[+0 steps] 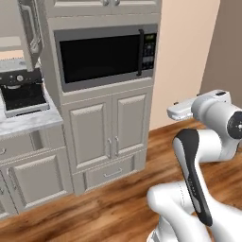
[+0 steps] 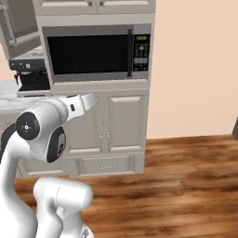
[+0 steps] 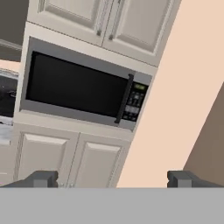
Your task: Open the cabinet directly in front. Then move the liquor and the cup to the dining counter with the candle on it.
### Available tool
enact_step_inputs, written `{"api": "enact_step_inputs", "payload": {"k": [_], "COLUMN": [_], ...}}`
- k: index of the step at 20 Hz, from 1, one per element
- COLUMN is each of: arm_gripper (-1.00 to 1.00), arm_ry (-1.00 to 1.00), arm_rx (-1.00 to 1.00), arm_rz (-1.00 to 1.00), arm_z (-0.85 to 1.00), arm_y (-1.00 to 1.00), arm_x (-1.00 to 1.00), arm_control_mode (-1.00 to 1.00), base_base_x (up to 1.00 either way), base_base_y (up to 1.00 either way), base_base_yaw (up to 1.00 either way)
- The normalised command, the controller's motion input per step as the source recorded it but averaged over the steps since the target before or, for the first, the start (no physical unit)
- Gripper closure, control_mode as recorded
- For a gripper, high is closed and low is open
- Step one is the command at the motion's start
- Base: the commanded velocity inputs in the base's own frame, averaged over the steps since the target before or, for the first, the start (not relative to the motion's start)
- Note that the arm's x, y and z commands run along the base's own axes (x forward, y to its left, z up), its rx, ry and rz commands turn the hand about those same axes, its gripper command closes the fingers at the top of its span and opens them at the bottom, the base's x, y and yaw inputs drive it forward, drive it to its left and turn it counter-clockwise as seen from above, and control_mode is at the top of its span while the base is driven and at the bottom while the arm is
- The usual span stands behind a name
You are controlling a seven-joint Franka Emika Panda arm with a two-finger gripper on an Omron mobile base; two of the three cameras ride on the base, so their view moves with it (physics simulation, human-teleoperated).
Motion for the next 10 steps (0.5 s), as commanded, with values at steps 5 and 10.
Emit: {"api": "enact_step_inputs", "payload": {"k": [5, 10], "arm_gripper": [-1.0, -1.0], "arm_ry": [0.0, 0.0], "arm_rx": [0.0, 0.0], "arm_rz": [0.0, 0.0], "arm_z": [0.0, 0.0], "arm_y": [0.0, 0.0], "arm_x": [0.0, 0.0], "arm_control_mode": [1.0, 1.0], "base_base_x": [0.0, 0.02], "base_base_y": [1.0, 1.0], "base_base_yaw": [-0.1, -0.05]}}
